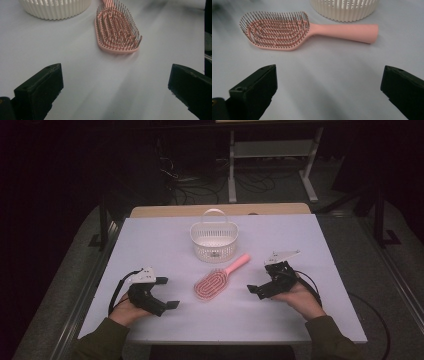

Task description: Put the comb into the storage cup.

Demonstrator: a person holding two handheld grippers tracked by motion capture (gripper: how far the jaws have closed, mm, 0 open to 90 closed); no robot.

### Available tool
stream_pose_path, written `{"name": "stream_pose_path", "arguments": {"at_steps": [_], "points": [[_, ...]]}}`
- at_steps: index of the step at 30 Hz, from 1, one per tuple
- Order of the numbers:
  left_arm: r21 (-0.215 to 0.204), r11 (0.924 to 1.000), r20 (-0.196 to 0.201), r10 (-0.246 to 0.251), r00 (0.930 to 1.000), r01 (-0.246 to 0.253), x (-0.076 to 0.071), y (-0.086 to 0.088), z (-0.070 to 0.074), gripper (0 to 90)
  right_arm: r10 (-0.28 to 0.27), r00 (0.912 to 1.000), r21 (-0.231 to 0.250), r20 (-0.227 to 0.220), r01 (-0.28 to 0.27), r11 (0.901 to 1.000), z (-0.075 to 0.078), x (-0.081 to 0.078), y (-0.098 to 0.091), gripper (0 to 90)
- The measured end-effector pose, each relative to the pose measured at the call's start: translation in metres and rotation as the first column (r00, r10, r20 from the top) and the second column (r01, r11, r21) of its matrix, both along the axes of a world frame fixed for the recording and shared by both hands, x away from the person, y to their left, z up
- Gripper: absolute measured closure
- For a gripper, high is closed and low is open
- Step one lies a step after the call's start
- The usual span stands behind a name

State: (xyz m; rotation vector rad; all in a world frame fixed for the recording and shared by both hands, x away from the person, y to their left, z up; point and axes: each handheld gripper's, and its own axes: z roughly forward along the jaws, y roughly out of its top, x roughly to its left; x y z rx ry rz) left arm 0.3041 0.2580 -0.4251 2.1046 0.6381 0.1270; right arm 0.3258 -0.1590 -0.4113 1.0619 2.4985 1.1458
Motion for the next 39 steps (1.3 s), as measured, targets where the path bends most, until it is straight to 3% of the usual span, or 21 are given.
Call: {"name": "stream_pose_path", "arguments": {"at_steps": [39], "points": [[0.005, 1.0000, -0.004, -0.002, 1.0000, 0.002, -0.002, -0.001, -0.002, 0.0, 0.026, 0.9994, -0.030, -0.024, -0.027, 0.9992, 0.013, 0.032, 0.022, 1.8]]}}
